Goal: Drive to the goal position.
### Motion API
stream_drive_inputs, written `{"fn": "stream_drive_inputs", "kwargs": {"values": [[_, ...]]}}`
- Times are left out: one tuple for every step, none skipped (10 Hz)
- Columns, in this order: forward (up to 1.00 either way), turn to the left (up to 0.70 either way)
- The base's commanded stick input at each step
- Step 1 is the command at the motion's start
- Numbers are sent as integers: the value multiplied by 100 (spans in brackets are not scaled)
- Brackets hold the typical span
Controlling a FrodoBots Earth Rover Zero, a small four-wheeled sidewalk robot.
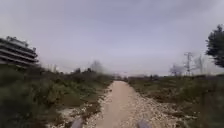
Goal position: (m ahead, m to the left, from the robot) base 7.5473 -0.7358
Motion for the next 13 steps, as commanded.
{"fn": "stream_drive_inputs", "kwargs": {"values": [[70,-35],[70,-12],[70,0],[70,0],[70,0],[70,0],[70,0],[70,-6],[70,-18],[70,-33],[70,-16],[70,0],[70,0]]}}
